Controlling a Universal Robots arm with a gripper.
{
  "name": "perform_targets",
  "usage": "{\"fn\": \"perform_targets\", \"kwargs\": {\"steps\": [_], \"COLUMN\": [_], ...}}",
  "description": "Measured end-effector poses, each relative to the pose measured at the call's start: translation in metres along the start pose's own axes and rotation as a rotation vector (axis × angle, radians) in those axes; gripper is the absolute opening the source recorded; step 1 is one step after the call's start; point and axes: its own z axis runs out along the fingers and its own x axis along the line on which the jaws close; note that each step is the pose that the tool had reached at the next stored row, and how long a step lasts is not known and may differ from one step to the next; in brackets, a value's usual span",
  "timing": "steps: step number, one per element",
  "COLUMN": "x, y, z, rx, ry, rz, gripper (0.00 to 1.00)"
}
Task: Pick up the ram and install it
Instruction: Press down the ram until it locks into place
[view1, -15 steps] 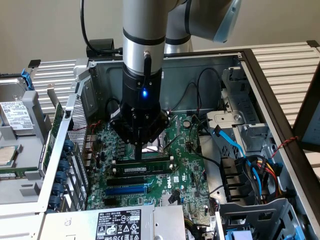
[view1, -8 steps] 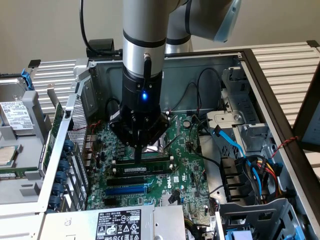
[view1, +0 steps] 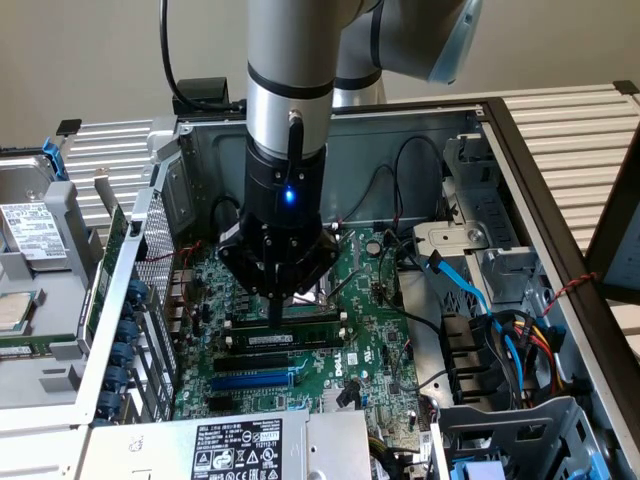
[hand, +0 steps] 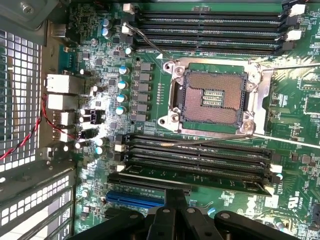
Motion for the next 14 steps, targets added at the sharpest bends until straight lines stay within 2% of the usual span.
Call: {"fn": "perform_targets", "kwargs": {"steps": [8,11,14], "x": [-0.0054,-0.0068,-0.0078], "y": [-0.0007,-0.0007,-0.0007], "z": [-0.0009,-0.0011,-0.0012], "rx": [-0.0014,-0.0016,-0.0021], "ry": [-0.0008,-0.0104,-0.0171], "rz": [0.009,0.012,0.017], "gripper": [0.10,0.10,0.10]}}
